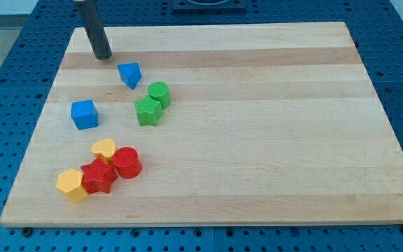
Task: Keep arm at center left of the board
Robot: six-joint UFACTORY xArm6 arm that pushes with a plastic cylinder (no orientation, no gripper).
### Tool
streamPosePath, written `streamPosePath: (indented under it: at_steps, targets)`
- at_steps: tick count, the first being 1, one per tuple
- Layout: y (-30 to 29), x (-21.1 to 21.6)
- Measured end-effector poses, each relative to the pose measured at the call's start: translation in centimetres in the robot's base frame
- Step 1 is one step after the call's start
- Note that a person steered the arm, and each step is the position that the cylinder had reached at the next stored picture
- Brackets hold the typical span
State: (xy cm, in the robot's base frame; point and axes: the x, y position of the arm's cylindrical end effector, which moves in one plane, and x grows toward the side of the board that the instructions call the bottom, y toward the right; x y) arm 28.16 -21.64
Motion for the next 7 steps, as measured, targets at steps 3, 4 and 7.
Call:
streamPosePath:
  at_steps: [3, 4, 7]
  targets:
    - [-1.1, 0.0]
    - [-1.5, 0.0]
    - [-6.6, 4.9]
